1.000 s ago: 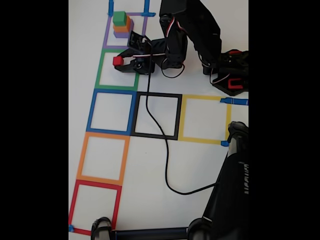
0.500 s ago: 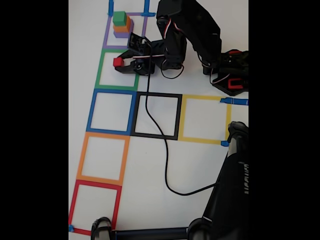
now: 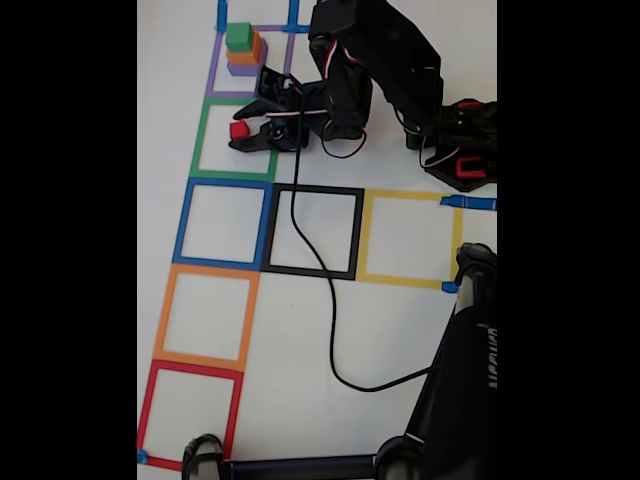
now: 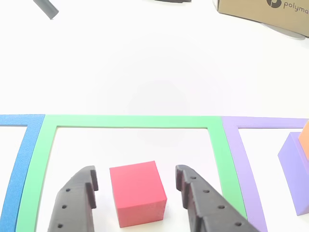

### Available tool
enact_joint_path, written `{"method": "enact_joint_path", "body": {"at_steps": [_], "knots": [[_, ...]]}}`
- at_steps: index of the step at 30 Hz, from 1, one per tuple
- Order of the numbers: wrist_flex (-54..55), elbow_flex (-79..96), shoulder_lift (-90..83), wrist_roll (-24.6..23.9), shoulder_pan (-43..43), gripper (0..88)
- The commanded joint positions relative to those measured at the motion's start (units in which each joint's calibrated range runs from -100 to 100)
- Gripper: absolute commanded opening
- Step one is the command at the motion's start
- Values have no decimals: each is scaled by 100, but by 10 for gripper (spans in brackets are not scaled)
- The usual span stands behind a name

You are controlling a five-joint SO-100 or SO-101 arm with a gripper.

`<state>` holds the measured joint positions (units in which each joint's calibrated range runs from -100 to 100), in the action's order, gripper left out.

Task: Tower of hanoi

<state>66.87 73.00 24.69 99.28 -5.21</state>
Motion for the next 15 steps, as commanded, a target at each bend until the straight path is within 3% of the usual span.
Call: {"method": "enact_joint_path", "body": {"at_steps": [1, 9, 12, 15], "knots": [[139, -82, -196, 72, 3, 201], [-331, 291, -1464, 72, -54, 170], [-1173, 318, -2368, 72, -93, 84], [-2671, 255, -3483, 72, -237, 41]]}}
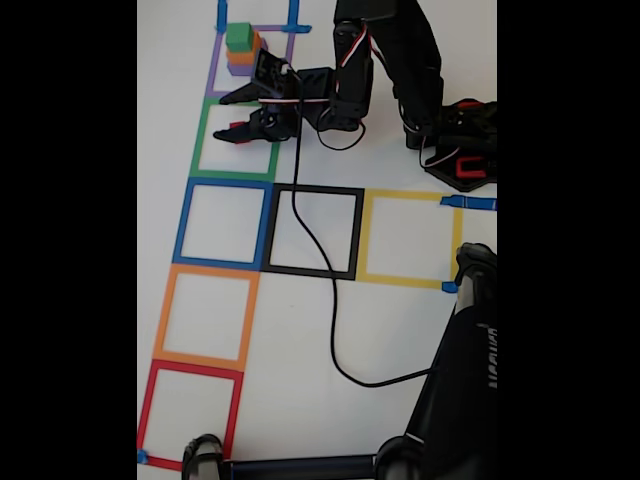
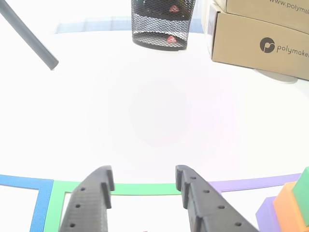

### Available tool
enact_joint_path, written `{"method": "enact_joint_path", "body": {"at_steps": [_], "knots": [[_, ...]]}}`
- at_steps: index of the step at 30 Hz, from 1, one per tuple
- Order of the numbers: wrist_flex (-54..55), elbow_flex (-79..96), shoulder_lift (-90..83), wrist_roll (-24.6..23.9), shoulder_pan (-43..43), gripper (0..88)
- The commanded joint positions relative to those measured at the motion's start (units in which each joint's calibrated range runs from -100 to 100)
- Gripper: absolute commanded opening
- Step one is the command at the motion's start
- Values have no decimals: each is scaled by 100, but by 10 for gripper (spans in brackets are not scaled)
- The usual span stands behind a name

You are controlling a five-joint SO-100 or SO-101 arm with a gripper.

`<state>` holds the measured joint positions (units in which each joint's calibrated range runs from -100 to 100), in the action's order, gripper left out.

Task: Tower of hanoi

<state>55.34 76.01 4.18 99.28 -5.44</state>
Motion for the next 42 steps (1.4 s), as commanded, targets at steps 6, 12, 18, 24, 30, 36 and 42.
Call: {"method": "enact_joint_path", "body": {"at_steps": [6, 12, 18, 24, 30, 36, 42], "knots": [[-4854, -173, -3579, 72, -587, 15], [-9105, -1910, -5226, 72, -836, 14], [-12619, -5146, -5097, 72, -1124, 13], [-14830, -7892, -4556, 72, -1671, 13], [-15518, -9073, -4354, 72, -2188, 13], [-15526, -8837, -4378, 72, -2428, 41], [-14765, -7419, -4701, 72, -3099, 192]]}}
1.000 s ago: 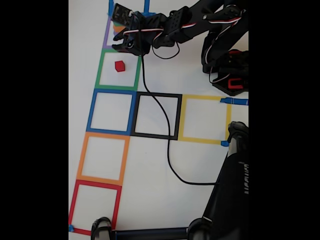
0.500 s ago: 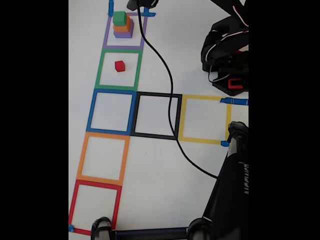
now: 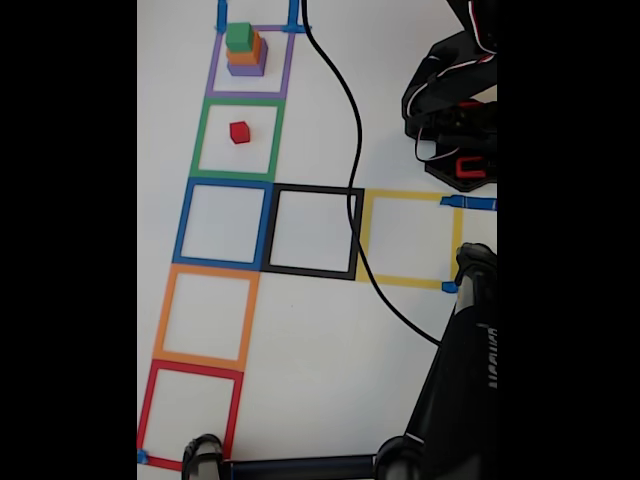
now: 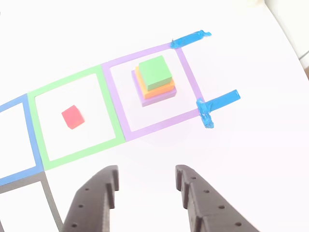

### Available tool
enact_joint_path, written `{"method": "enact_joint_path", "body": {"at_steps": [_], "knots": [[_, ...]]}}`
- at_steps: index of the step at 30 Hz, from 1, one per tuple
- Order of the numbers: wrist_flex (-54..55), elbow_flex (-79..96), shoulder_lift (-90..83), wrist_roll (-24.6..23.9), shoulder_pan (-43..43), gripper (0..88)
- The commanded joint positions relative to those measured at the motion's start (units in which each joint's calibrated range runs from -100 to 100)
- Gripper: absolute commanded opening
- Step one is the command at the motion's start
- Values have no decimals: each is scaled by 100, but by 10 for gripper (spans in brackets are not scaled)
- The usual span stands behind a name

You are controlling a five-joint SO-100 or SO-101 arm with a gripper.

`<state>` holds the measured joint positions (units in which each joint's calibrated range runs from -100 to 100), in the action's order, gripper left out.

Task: Tower of hanoi

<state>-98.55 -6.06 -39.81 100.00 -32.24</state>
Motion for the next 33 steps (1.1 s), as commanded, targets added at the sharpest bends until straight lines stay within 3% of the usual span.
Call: {"method": "enact_joint_path", "body": {"at_steps": [1, 8, 15, 21, 33], "knots": [[956, 1234, -448, 0, -515, 214], [3960, 4234, -1038, 0, -927, 327], [6818, 6070, -690, 0, -822, 375], [9466, 6997, 254, 0, -755, 404], [12559, 7397, 2305, 0, -601, 408]]}}
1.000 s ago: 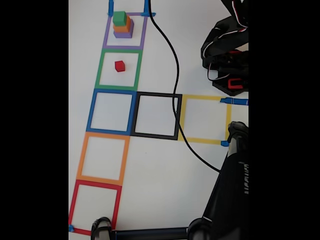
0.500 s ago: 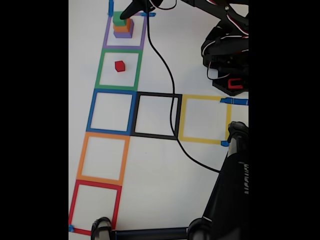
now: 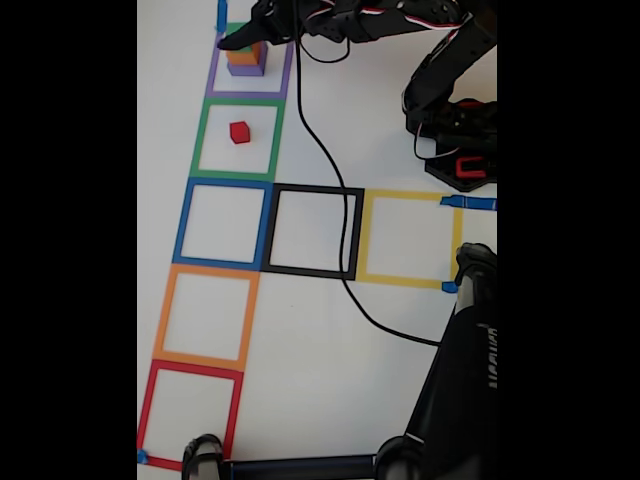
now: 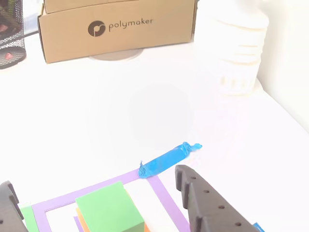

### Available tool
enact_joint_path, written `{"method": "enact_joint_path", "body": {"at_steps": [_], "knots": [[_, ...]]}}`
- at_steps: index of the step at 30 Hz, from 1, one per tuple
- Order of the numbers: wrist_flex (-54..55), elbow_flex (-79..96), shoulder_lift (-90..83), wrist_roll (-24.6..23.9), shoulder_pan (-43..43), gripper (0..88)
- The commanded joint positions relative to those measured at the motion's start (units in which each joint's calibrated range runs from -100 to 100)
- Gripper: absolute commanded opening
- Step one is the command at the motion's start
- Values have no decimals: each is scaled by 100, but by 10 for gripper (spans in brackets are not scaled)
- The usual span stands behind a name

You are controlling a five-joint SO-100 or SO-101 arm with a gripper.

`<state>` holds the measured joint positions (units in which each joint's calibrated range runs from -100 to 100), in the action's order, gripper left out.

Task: Tower of hanoi

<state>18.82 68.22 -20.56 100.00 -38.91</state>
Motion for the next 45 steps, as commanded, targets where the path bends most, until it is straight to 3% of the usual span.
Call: {"method": "enact_joint_path", "body": {"at_steps": [1, 21, 45], "knots": [[992, -40, 526, 0, 85, 409], [2960, -31, 2407, 0, 66, 400], [3340, -94, 2964, 0, 449, 305]]}}
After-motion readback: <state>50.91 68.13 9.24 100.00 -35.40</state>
